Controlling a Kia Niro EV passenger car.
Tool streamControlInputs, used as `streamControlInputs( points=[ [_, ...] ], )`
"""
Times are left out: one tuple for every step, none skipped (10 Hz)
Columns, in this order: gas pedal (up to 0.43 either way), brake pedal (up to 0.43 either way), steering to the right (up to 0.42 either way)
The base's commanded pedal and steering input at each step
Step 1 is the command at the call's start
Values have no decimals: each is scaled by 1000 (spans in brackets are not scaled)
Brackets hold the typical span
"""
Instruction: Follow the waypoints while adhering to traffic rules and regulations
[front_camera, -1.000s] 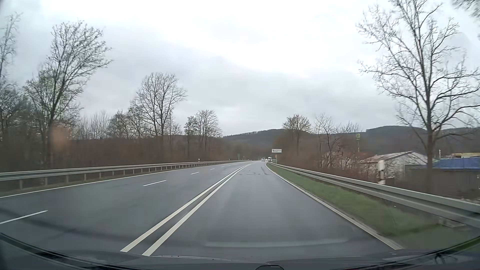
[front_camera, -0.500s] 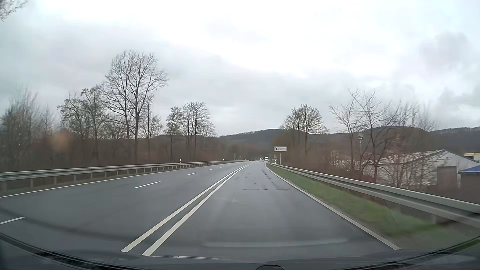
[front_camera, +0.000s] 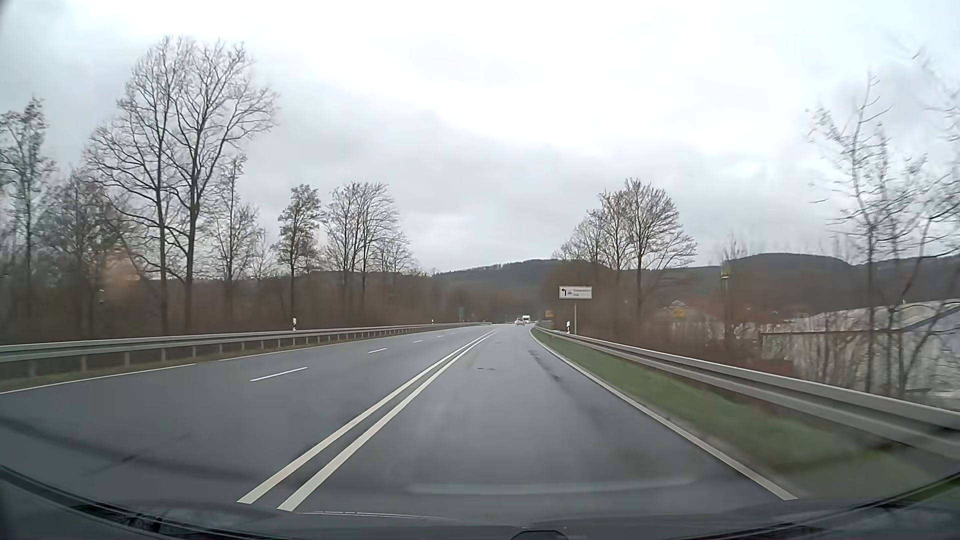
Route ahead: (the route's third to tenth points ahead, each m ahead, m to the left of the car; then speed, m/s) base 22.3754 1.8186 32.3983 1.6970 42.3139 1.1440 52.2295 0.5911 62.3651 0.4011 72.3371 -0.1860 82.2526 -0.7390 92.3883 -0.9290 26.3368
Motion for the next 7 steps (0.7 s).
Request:
streamControlInputs(
  points=[
    [0,0,6],
    [0,12,6],
    [0,55,6],
    [0,104,6],
    [0,122,6],
    [0,110,6],
    [0,49,6]
  ],
)
